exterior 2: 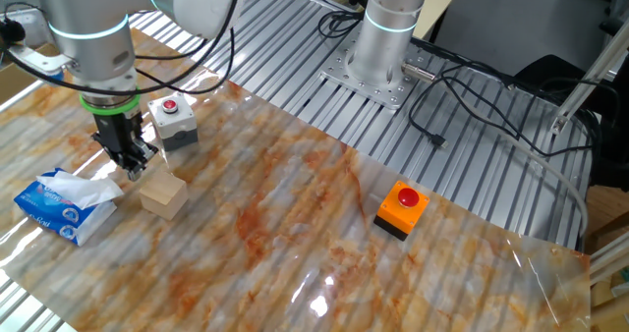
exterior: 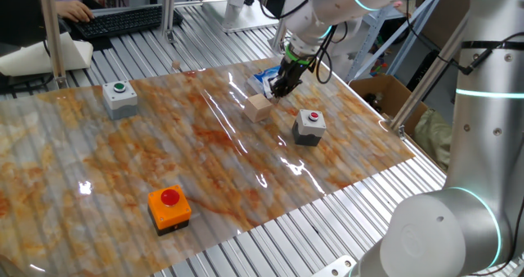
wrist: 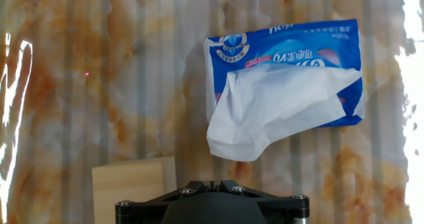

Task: Use the gripper to push the small block from left to right

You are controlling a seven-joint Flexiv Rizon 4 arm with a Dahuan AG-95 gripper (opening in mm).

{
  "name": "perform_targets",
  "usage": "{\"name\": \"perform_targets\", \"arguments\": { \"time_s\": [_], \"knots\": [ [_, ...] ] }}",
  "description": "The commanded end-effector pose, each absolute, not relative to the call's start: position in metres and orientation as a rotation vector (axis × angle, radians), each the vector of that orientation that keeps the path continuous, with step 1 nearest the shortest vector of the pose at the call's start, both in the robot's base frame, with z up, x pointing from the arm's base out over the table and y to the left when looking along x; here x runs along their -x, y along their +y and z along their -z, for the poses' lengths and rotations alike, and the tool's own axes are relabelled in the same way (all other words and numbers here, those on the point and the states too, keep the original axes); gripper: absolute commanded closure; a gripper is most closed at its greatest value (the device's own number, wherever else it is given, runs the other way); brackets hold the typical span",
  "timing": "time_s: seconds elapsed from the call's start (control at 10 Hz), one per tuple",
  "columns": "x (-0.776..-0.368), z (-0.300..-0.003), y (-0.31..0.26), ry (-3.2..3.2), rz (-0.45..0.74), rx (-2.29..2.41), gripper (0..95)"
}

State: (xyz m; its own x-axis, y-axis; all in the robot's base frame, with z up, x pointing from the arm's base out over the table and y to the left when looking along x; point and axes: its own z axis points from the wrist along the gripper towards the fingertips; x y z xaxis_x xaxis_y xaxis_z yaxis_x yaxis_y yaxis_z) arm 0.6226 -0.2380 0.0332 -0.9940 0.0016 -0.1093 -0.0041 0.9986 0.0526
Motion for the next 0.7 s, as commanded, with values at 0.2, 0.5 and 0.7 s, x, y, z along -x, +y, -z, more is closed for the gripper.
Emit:
{"name": "perform_targets", "arguments": {
  "time_s": [0.2, 0.5, 0.7],
  "knots": [
    [-0.621, -0.036, -0.225, 3.035, -0.081, -0.035, 95.0],
    [-0.624, -0.037, -0.213, 3.034, -0.08, -0.069, 95.0],
    [-0.626, -0.035, -0.208, 3.034, -0.076, -0.087, 95.0]
  ]
}}
